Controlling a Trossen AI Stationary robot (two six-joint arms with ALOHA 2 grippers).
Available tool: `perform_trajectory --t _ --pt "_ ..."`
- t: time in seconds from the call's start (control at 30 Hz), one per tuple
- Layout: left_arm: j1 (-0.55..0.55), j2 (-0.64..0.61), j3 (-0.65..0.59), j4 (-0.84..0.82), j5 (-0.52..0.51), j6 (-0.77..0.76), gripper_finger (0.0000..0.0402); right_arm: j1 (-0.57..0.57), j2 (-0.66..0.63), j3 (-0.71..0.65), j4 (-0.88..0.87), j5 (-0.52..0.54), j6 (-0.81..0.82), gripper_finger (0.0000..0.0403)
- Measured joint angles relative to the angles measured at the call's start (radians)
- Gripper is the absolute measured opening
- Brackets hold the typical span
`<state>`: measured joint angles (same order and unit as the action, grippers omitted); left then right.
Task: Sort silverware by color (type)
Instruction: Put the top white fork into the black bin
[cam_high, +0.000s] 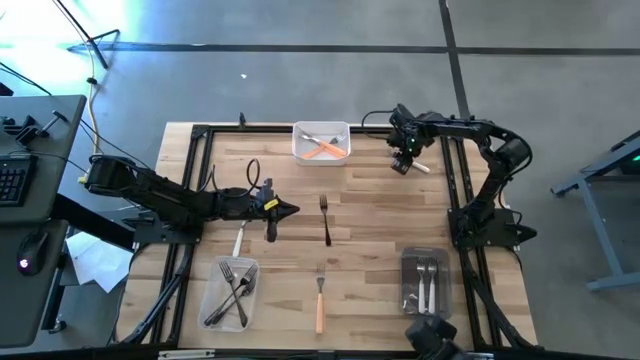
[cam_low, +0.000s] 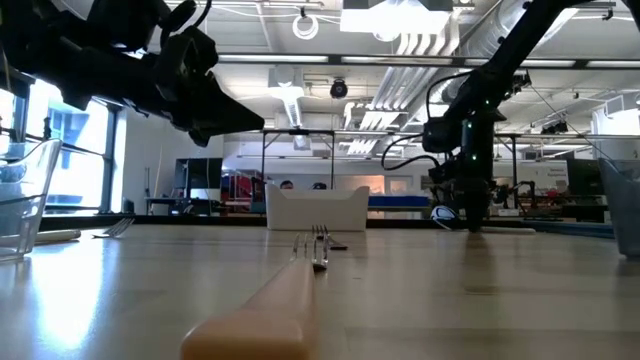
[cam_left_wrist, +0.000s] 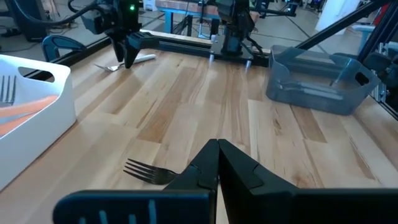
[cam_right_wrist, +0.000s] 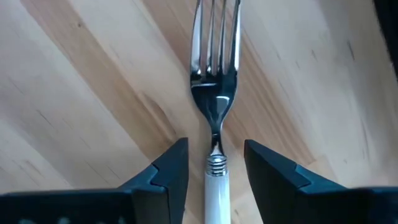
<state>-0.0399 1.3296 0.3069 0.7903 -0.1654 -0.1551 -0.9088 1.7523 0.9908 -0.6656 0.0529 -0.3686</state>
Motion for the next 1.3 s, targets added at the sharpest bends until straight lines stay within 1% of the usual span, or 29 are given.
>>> perform_trajectory --t 0.1,0.17,0.33,0.4,0.47,0.57,0.73,0.87,1.03,1.13,1.23,1.3 --pt "0.000 0.000 0.000 0.000 0.000 0.003 0.0000 0.002 -0.002 -0.003 0.005 0.009 0.011 0.0128" --pt "0.000 0.000 0.000 0.001 0.000 0.003 0.0000 0.003 -0.002 -0.003 0.007 0.006 0.024 0.0111" --pt "-0.001 0.000 0.000 0.001 0.000 0.003 0.0000 0.016 -0.002 -0.004 0.005 0.004 0.037 0.0044" --pt "-0.001 0.000 0.000 0.001 0.000 0.003 0.0000 0.024 -0.002 -0.002 -0.001 0.020 0.030 0.0016" --pt "-0.001 0.000 0.000 0.004 0.000 0.003 0.0000 0.033 -0.002 0.006 -0.023 0.024 0.031 0.0007" --pt "-0.002 0.000 0.000 0.019 0.000 0.013 0.0000 0.047 -0.002 0.031 -0.051 0.021 0.057 0.0010" --pt "-0.015 0.000 0.000 0.024 0.000 0.045 0.0000 0.070 -0.002 0.092 -0.109 0.014 0.112 0.0001" --pt "-0.031 0.000 0.000 0.024 0.000 0.065 0.0000 0.109 -0.018 0.145 -0.173 -0.002 0.170 0.0000" --pt "-0.049 0.000 0.000 0.024 0.000 0.106 0.0000 0.155 -0.027 0.173 -0.184 0.003 0.251 0.0003" --pt "-0.061 0.000 0.000 0.024 0.000 0.126 0.0001 0.164 -0.023 0.163 -0.187 0.025 0.273 0.0025" --pt "-0.070 0.000 0.000 0.023 0.000 0.143 0.0001 0.165 -0.022 0.139 -0.186 0.093 0.287 0.0070" --pt "-0.075 0.000 0.000 0.023 0.000 0.151 0.0001 0.157 -0.022 0.124 -0.186 0.115 0.301 0.0102"
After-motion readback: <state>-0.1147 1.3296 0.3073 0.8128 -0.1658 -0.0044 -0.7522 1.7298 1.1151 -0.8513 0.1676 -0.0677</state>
